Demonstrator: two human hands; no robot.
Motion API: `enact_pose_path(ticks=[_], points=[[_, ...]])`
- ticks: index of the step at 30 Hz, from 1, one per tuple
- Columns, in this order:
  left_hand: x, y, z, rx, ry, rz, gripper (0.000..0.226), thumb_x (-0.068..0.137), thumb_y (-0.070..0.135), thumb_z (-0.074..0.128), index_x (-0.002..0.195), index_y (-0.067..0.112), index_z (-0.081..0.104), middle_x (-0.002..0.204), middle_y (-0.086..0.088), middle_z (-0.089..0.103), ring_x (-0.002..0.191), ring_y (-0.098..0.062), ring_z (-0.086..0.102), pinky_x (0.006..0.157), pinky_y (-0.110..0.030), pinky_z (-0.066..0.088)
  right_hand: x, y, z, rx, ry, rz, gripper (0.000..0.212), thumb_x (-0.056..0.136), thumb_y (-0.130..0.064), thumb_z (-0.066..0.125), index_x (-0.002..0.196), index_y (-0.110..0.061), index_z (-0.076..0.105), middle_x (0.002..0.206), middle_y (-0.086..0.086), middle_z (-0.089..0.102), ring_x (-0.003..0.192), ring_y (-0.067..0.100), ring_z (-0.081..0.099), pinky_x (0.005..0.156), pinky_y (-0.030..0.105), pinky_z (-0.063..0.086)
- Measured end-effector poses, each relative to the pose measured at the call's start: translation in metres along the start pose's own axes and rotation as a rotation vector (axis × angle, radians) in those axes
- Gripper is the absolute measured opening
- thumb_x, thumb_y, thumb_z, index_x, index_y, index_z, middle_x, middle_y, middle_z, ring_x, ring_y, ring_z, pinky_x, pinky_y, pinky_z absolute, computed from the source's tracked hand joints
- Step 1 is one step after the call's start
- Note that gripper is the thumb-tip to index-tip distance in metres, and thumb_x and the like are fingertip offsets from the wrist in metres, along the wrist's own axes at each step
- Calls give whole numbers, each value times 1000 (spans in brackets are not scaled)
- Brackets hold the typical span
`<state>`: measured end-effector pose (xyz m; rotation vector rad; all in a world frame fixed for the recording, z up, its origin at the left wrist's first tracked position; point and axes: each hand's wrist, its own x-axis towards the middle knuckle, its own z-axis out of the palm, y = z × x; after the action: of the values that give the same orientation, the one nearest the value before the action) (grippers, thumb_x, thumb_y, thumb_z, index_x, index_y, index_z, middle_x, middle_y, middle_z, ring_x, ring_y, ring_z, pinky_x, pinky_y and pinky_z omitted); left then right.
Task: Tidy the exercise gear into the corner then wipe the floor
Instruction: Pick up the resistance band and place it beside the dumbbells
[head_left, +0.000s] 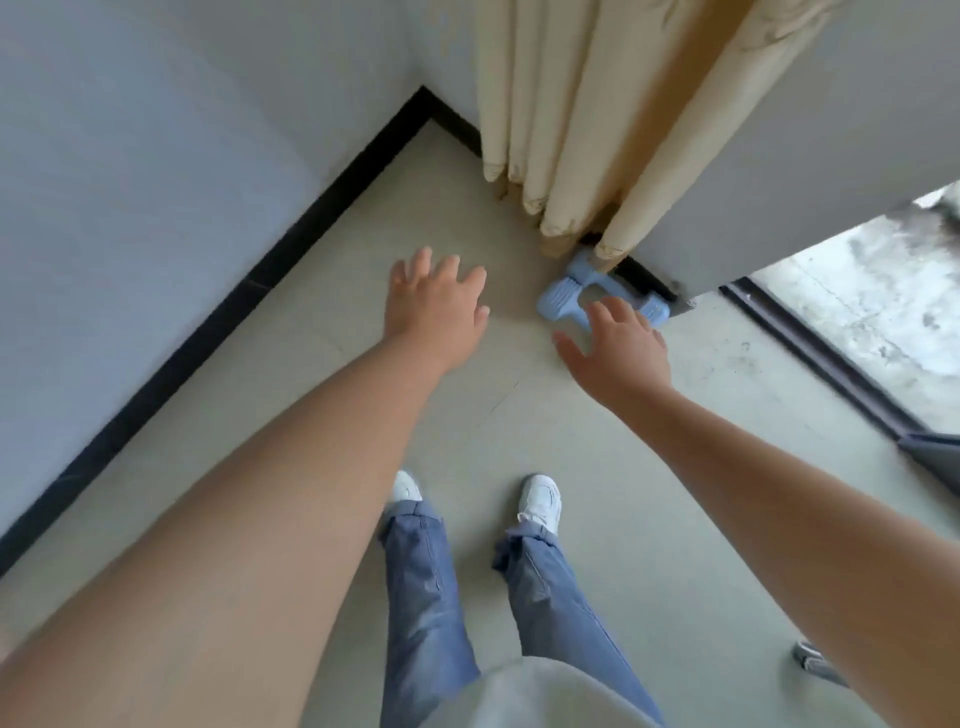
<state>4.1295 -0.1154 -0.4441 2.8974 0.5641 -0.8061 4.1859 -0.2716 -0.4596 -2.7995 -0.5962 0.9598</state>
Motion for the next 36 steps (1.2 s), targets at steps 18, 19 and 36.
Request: enact_pose_path(ticks=[18,19,36], points=[[-583,-81,243,-675,-131,-1038,45,99,37,34,135,11,42,137,-9,46,131,-28,38,110,-40,26,-425,-214,241,-611,-315,-990,47,98,-32,39,140,-10,37,143,7,42,133,26,38,107,35,31],[-618,-73,260,-706,-138,-1081,45,99,38,34,135,12,42,138,-9,44,132,-28,36,111,-40,24,-456,-216,257,-641,-328,-1040,47,98,-32,40,140,-10,37,143,8,42,132,26,38,107,35,31],[-1037,-106,450,-1005,-83,-1805,49,98,41,36,137,12,40,144,-10,39,137,-28,32,112,-44,24,-865,-363,532,-948,-500,-1771,46,95,-27,44,136,-6,41,141,12,45,130,31,40,105,38,35]])
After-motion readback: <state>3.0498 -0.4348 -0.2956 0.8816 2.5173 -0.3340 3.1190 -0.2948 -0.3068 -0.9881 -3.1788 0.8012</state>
